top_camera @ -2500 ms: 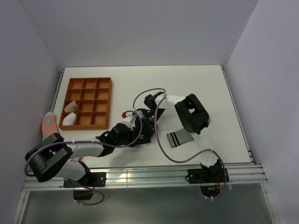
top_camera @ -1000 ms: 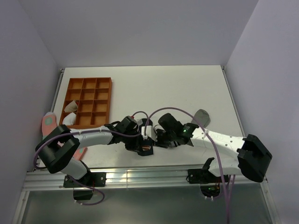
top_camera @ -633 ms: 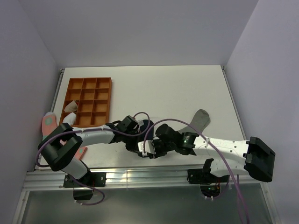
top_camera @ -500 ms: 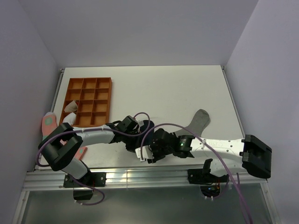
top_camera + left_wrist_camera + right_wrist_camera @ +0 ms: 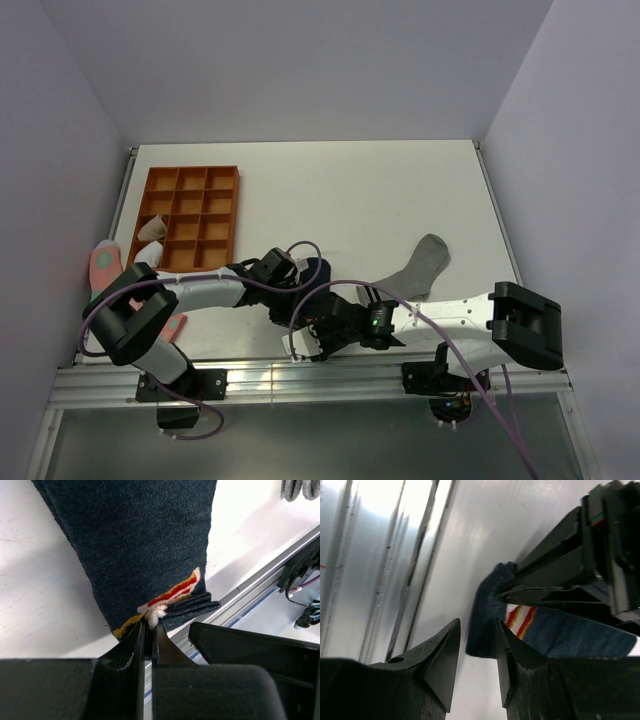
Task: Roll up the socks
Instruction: Roll the sock at the center of the board.
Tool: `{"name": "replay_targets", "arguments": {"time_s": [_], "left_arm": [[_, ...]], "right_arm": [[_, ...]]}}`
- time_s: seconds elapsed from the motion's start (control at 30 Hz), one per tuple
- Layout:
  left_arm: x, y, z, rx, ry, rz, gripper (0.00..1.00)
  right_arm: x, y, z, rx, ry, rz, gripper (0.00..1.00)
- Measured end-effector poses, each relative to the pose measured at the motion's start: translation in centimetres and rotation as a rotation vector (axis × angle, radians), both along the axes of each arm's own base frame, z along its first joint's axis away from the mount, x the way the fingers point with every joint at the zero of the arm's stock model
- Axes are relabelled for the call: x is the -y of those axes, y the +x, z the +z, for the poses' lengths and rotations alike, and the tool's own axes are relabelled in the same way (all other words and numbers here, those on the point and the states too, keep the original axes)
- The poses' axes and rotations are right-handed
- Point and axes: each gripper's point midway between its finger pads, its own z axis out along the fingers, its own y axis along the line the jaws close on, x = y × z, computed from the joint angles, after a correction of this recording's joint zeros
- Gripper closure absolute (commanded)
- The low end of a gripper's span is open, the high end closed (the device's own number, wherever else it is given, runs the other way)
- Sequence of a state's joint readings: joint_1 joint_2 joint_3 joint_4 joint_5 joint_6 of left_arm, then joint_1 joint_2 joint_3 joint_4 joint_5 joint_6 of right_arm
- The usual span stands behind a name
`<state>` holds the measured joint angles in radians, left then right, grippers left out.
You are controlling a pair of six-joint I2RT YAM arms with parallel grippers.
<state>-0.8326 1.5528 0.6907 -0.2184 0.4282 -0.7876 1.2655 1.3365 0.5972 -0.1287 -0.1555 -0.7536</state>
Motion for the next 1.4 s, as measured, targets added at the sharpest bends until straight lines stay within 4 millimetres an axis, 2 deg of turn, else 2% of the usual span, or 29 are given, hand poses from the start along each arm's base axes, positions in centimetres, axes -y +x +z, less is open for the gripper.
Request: {"name": "replay_targets", "arguments": {"time_s": [0.2,0.5,0.73,1.13,1.4], "left_arm": [[0.0,0.0,0.0,-0.002,-0.002,-0.001,1.0],[0.0,0.0,0.0,-0.001,-0.003,-0.001,1.0],[0.0,0.0,0.0,-0.002,-0.004,-0.001,1.0],[0.0,-0.1,0.0,-0.002,-0.014,-0.003,0.97],[-0.2,-0.1,0.2,-0.01,-0.017,0.004,0.89]], "right_arm": [[-0.5,0.9,0.0,0.04,0.014,-0.026,0.57],[-0.5,1.0,-0.2,0.044,0.012,-0.03,0.55],[-0.2,1.0,-1.2,0.035,-0.02,-0.03,0.55],[-0.2,1.2,-1.6,0.04,-0.039,-0.045,0.66],[0.0,1.6,-1.1,-0.023,-0.061,-0.059,0.76]]}}
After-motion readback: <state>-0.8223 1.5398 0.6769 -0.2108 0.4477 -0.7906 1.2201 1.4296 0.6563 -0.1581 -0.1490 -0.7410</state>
